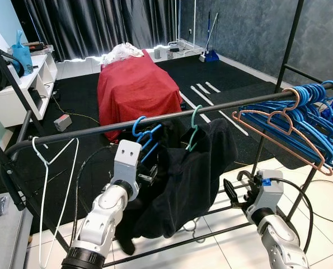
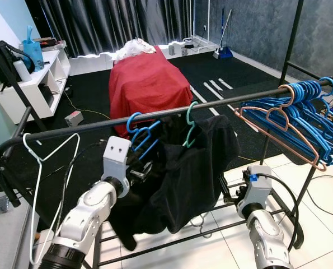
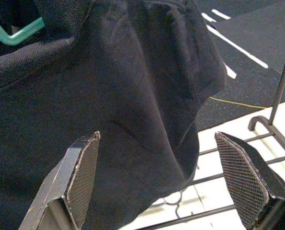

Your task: Hang hanger

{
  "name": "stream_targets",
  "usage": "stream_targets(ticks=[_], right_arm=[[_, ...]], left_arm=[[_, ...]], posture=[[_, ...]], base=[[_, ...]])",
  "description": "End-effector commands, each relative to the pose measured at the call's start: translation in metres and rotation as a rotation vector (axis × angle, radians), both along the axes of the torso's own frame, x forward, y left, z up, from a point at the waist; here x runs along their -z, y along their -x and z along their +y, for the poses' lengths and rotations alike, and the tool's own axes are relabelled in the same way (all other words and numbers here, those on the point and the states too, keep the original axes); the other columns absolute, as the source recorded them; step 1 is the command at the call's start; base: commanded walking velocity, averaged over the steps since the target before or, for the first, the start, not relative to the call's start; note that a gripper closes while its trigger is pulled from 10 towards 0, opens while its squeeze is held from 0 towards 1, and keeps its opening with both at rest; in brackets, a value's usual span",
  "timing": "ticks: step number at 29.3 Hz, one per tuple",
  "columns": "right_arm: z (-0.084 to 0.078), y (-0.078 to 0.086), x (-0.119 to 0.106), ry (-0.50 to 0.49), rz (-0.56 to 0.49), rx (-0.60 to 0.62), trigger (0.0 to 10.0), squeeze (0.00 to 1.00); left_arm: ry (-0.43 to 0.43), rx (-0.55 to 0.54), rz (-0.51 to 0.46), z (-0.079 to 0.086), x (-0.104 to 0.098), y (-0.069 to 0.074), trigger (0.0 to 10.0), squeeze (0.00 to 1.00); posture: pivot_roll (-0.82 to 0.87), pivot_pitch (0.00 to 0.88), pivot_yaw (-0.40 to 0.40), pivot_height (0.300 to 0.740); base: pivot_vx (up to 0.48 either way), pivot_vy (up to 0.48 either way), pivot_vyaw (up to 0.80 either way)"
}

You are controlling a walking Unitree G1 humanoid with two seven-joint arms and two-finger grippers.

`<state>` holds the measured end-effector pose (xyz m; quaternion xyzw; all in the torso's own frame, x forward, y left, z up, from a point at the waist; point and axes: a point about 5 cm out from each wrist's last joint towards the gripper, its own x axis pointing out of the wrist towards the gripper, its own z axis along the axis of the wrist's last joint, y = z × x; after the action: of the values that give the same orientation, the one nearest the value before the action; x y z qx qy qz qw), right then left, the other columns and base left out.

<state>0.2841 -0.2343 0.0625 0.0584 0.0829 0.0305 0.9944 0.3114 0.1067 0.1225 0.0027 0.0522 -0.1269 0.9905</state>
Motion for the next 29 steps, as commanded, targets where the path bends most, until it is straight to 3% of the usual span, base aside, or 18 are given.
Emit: stream_targets(ticks=[1,6,15,29], right_arm=[[0.002,0.002,0.001,-0.007,0.008,0.001,10.0,0.0],[0.001,0.002,0.002,-0.007,0.011,0.0,10.0,0.0],[0.001,0.002,0.003,-0.01,0.016,-0.001,10.0,0.0],[0.001,0.003,0.002,-0.013,0.017,0.0,10.0,0.0]], left_arm=[[0.007,-0.021,-0.019,0.004,-0.004,-0.003,10.0,0.0],[0.045,0.073,-0.121,-0.002,-0.022,-0.004,10.0,0.0],[0.034,0.076,-0.191,0.011,-0.037,-0.006,10.0,0.0],[-0.043,0.066,-0.103,0.012,-0.015,-0.006,10.0,0.0]], posture=[[-0.22,0.0,0.047,0.74],[-0.22,0.0,0.045,0.74],[-0.22,0.0,0.044,0.74],[-0.22,0.0,0.046,0.74]], base=[[0.0,0.0,0.0],[0.0,0.0,0.0],[0.0,0.0,0.0],[0.0,0.0,0.0]])
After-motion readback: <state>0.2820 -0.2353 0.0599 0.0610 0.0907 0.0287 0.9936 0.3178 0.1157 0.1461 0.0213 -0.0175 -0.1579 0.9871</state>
